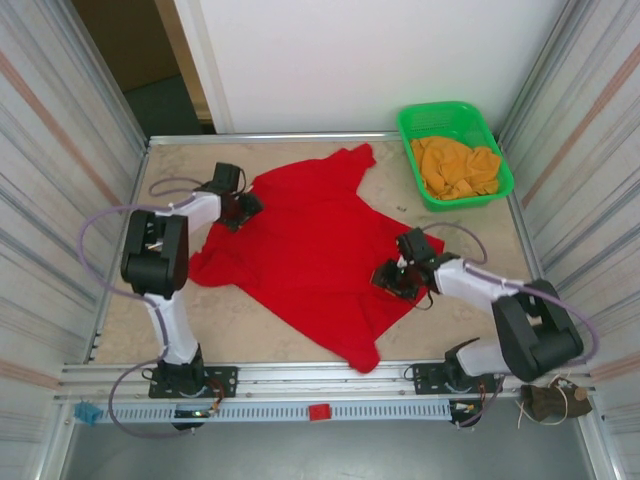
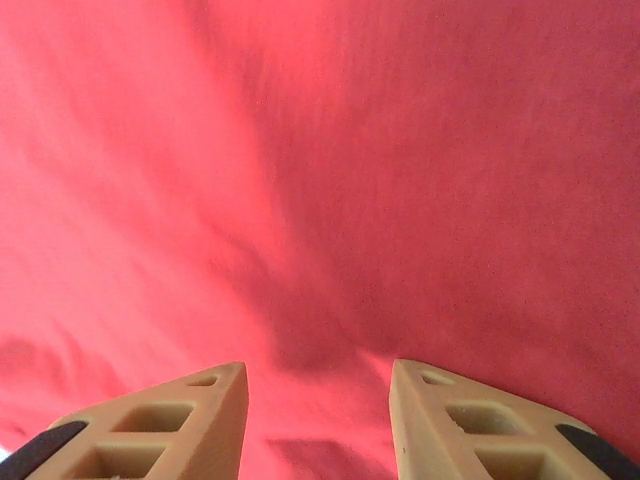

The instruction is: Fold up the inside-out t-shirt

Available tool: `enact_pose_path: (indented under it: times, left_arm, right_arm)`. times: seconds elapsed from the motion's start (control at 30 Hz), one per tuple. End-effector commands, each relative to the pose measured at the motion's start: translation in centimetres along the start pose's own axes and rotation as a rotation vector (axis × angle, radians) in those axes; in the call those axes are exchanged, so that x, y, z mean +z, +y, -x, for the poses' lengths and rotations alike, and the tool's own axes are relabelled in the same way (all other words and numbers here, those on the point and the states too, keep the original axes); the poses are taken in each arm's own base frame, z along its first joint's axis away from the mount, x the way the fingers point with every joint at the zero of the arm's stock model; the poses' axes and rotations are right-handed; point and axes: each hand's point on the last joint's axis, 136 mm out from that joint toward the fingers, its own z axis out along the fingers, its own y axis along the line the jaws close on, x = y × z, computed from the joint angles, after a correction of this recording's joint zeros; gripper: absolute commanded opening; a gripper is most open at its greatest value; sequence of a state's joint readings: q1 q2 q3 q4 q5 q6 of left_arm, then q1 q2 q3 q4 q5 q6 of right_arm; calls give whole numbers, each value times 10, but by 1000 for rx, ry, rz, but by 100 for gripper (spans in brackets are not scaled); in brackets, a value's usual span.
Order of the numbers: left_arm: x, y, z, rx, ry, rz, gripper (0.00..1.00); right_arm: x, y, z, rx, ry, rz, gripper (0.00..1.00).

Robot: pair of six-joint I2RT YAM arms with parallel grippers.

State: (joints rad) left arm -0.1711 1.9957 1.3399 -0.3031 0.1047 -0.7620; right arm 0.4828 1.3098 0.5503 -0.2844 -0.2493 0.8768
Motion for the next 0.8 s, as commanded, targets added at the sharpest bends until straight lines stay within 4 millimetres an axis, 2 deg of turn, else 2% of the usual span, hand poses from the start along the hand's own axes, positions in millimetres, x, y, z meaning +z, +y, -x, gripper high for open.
enact_pose_path:
  times: [0.0, 0.1, 0.17, 0.2, 0.27, 0.33, 0.4, 0.5, 0.53, 0.63, 0.77]
  left_arm:
    - [15, -26, 19, 56, 27, -13, 65]
    - [24, -68, 45, 109, 10, -87, 64]
    - [18, -100, 64, 156, 1, -152, 63]
    - [9, -111, 72, 174, -7, -171, 63]
    - [-20, -130, 78, 213, -32, -213, 63]
    - [-48, -131, 66, 214, -44, -230, 63]
    - [-71, -117, 40, 183, -46, -247, 64]
    - [-84, -70, -4, 93, -52, -214, 65]
    - [-83, -51, -17, 51, -49, -199, 65]
    - [-77, -8, -41, -23, -57, -150, 65]
    - [-55, 15, -49, -48, -11, -97, 66]
  right_arm:
    - [-13, -8, -27, 59, -20, -49, 41]
    - [-24, 10, -38, 24, -52, -1, 42]
    - [-37, 30, -30, -25, -67, 30, 43]
    - [-43, 38, -25, -53, -76, 32, 43]
    - [-58, 58, -4, -141, -116, 24, 43]
    - [-67, 75, 20, -191, -138, 31, 43]
    - [-67, 85, 47, -216, -141, 39, 43]
    - [-53, 80, 85, -227, -130, 7, 43]
    - [-47, 74, 97, -212, -121, -1, 43]
    - [-26, 58, 115, -183, -78, -8, 42]
    - [-3, 30, 116, -141, -26, -40, 42]
